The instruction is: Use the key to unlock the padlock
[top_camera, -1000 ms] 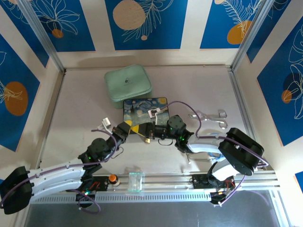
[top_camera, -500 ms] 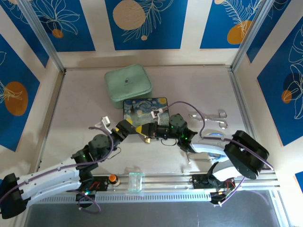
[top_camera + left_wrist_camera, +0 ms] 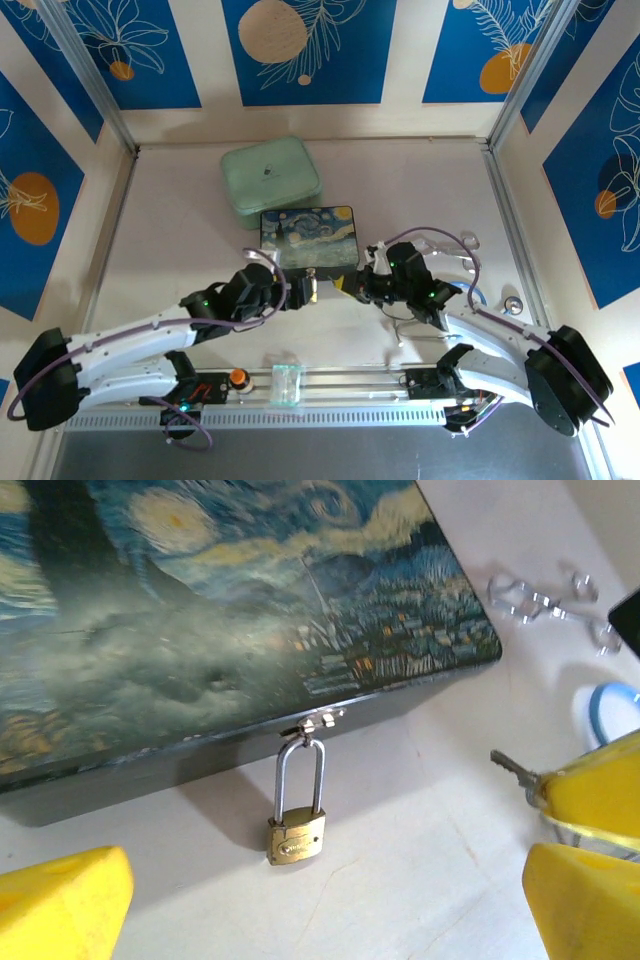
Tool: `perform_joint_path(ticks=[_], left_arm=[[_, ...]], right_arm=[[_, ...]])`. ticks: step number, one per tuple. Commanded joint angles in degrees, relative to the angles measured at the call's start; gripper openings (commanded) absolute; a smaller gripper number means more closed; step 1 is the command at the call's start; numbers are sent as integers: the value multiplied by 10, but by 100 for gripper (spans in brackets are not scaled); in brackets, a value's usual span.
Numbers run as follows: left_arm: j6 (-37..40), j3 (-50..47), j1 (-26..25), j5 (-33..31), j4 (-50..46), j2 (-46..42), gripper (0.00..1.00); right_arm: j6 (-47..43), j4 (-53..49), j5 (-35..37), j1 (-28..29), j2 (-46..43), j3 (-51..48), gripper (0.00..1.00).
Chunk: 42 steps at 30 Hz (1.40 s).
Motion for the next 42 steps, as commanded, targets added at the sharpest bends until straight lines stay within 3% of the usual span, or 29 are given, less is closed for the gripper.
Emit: perform_joint_path(ticks=[1,4,10,14,28,32,40,42], left_arm=[[75,18,10,54,11,54,99],[81,30,19,68,32,117,99],[39,-4,26,99,160,189,95],[43,-20,26,76,205,206,91],[66,-3,28,62,230,262,75],[50,-16,27,78,261,278,66],[37,-14,26,65,261,300,56],[30,-18,25,62,267,301,48]], right_arm=[[-57,-95,-25,-9,-15,6,0],[-65,-98,-28,-13,-18,3,0],[-54,3,-89,-27,-19,-38,0],[-64,-1,-101,-41,-20,-44,0],[-70,-6,-111,-71,-21,-52,0],[-70,-2,-103,-71,-14,-54,0],[-66,11,-100,-72,0,-56,0],[-66,10,-97,-71,2,-56,0]])
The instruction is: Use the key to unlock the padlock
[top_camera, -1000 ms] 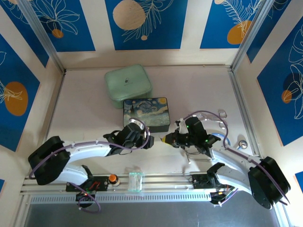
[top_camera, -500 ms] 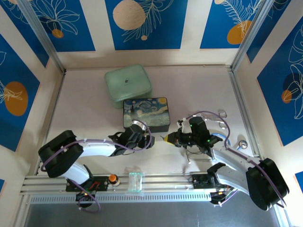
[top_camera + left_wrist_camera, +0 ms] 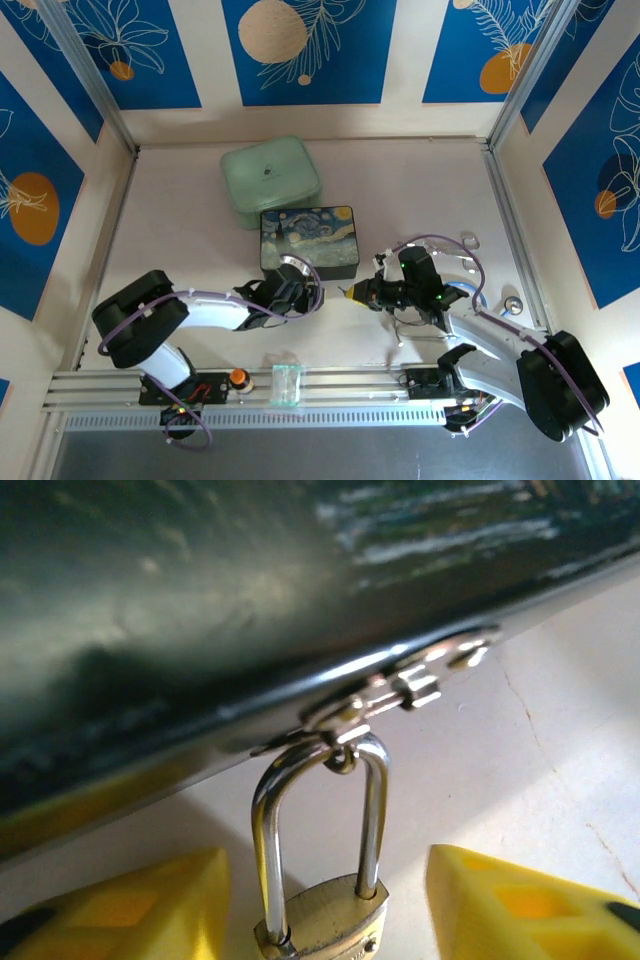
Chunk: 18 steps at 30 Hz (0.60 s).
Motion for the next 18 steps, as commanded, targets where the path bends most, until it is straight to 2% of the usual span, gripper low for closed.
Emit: perform_joint_path(ticks=[1,11,18], left_arm=[[-12,-4,1,-7,18,7,45],[-58,-21,-11,-23,50,6,28],[-62,-17,-27,-41,56,27,29]], right_arm=[[-5,5,-1,-2,4,-11,0],[11,33,16,10,27,-24,0],[16,47,22,20,42,-22,0]])
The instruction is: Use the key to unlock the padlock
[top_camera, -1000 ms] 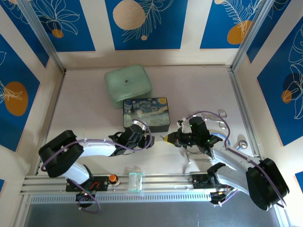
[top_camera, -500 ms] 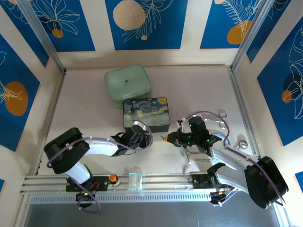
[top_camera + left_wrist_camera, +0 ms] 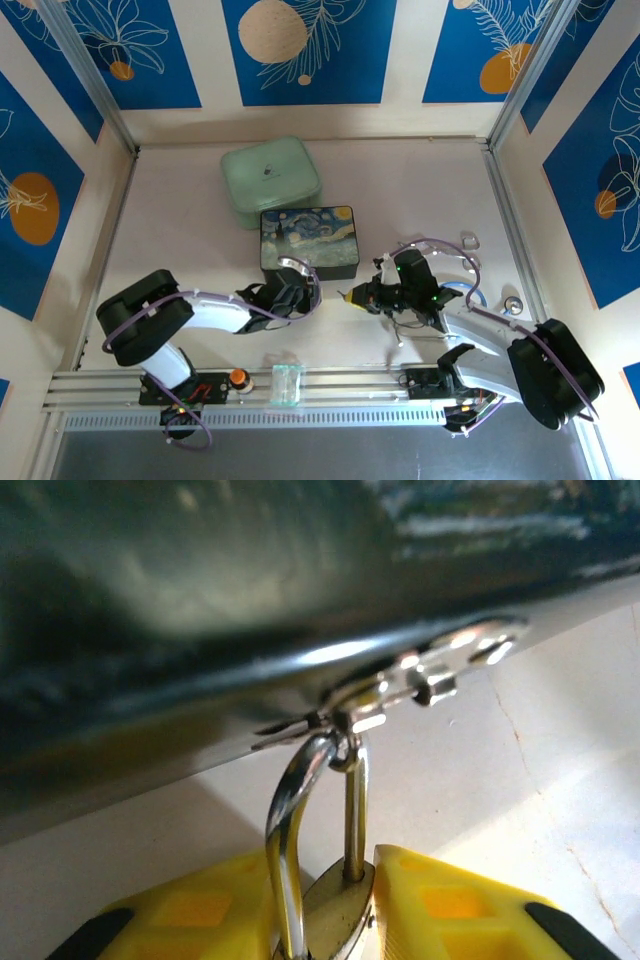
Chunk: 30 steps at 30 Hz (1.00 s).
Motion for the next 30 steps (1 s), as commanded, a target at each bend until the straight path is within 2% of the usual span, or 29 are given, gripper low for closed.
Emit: perform_joint_path(ticks=[1,7,10,14,20,24,30], left_arm=[[-8,-3,-13,-28,6,12,29],[-27,-7,-29,-53,-3,4,26],[-45,-10,-30,-49,5,3,16],[-91,-21,-30,-49,24,-5,10],[-171,-34,-29,-47,37,-36,7],[-216,-36,-27,-41,33,-54,6],[-296,-65,-26,-34,101,-56,1]], right_arm=[[7,12,5,7,7,-6,0],[14,14,15,19,11,-9,0],[20,20,20,22,18,-11,0],[52,61,26,29,28,-25,0],[107,114,11,40,60,-40,0],[135,171,-14,52,98,-42,0],[188,303,-50,61,166,-54,0]])
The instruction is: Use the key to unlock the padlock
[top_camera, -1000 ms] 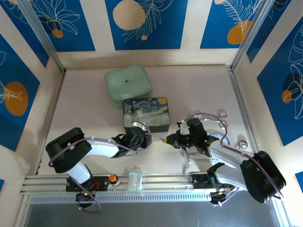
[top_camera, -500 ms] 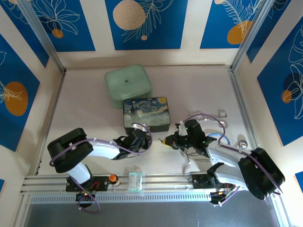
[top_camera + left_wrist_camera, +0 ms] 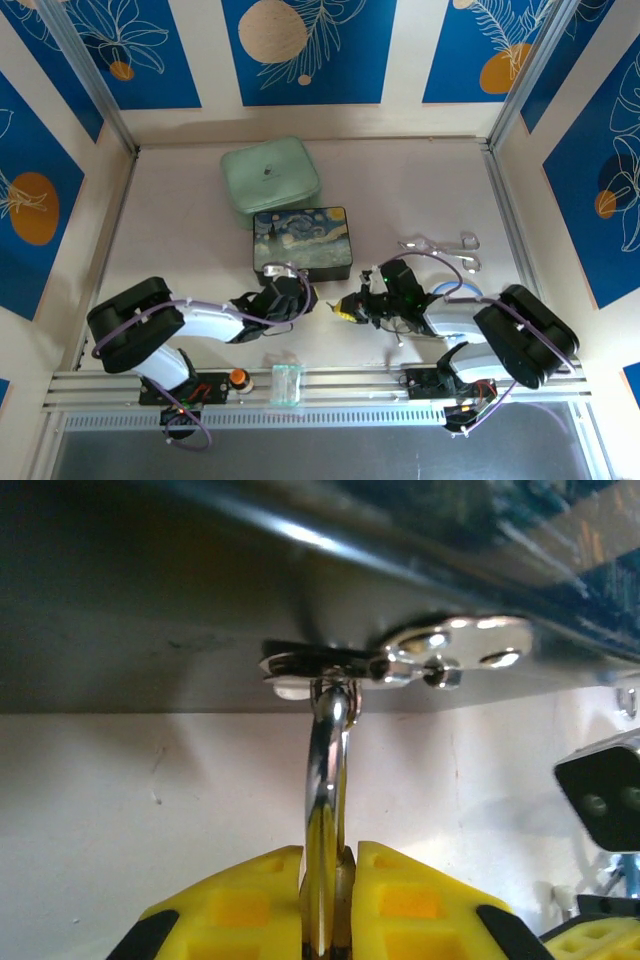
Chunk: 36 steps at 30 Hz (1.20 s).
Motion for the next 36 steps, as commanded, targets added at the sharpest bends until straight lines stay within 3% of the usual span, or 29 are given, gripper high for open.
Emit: perform_joint_path(ticks=[1,5,12,23,36], left_arm=[[-70,-20,0,-2,61,-15,1],[-118,-37,2,-2,119,-13,0],[-137,-45,1,-12,120,-35,0],[-115,-38,0,-20,114,-58,0],[-146,-57,0,-21,195,-20,0]], right_arm=[[46,97,-43,2,33,-11,0],[66,134,-61,1,68,-8,0],[107,224,-92,-10,120,-10,0],[148,304,-107,-16,176,-4,0],[199,467,-105,-16,255,-15,0]])
